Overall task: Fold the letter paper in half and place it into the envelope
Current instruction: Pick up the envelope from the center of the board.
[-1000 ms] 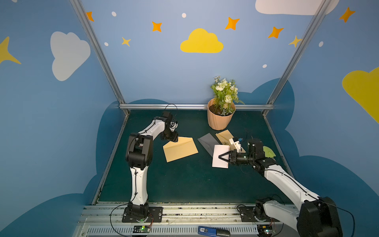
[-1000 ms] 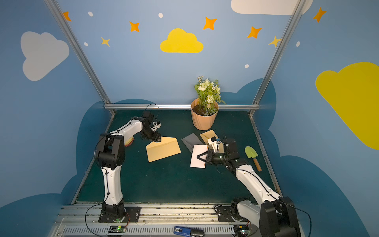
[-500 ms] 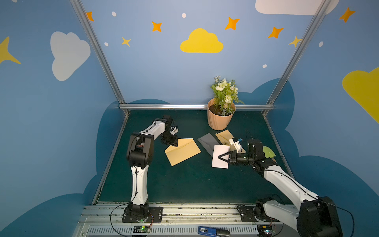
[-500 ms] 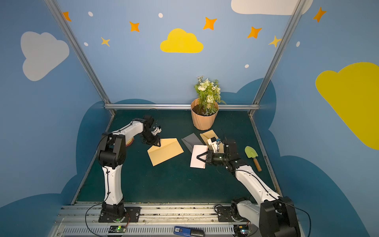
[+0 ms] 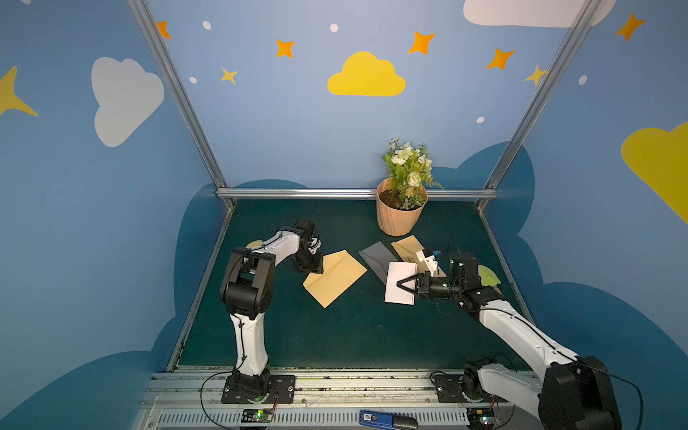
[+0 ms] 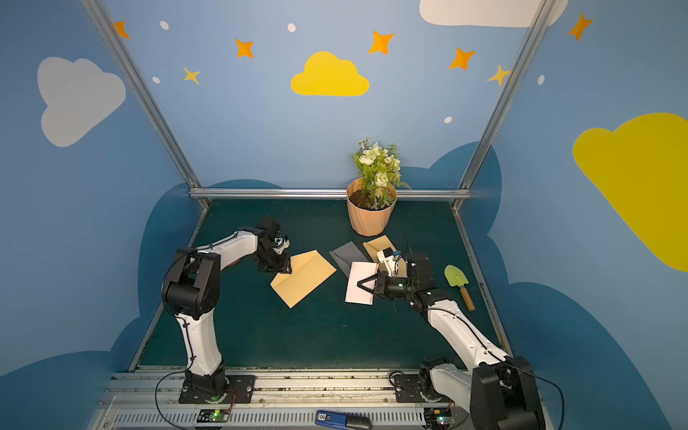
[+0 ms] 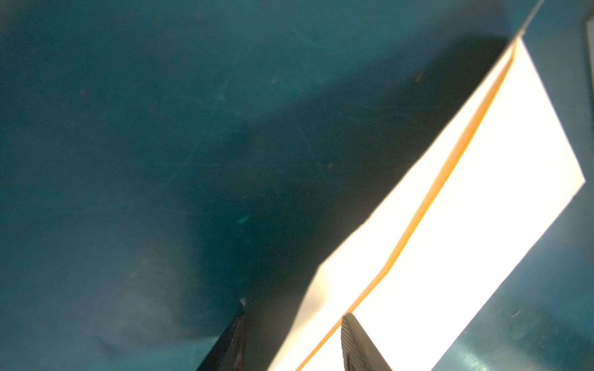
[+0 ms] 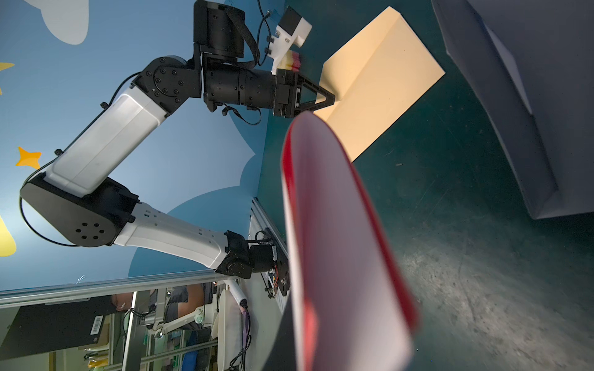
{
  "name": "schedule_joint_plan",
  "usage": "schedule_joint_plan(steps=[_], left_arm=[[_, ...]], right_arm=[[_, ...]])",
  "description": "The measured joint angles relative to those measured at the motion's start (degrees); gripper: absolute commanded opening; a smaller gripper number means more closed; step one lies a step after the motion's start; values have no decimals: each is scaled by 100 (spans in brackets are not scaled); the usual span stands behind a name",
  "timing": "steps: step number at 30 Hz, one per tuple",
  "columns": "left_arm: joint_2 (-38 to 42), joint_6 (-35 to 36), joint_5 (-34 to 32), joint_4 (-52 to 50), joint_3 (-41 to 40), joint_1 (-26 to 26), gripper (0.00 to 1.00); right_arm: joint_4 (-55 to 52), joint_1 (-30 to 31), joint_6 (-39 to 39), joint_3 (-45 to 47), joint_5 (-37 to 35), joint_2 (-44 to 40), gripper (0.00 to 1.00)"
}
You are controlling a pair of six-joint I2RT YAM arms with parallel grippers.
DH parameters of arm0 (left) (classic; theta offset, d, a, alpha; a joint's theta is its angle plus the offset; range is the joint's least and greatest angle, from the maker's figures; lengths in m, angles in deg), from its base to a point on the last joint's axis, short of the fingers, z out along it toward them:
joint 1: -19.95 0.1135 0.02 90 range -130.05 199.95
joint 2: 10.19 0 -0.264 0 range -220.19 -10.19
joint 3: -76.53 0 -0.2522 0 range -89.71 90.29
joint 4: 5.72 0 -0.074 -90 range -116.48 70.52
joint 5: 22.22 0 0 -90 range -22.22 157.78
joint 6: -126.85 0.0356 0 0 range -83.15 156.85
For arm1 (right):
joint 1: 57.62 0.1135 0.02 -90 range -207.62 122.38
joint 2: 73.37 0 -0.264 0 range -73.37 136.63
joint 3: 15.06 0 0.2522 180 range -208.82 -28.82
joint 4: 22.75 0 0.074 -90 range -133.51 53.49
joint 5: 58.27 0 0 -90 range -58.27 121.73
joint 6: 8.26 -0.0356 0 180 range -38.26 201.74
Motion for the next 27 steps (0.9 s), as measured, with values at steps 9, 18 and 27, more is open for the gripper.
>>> schedule_joint_plan(steps=[9, 18, 27], left_arm=[[66, -179, 22, 205, -170, 4, 4], [466, 573, -953, 114, -120, -601, 4], [2656, 2129, -916, 1711, -1401, -837, 4]], right_arm=[[2, 0, -15, 0, 0, 0, 0], [-782, -17, 450, -293, -212, -24, 0], [-2118, -35, 1373, -1038, -723, -444, 0]])
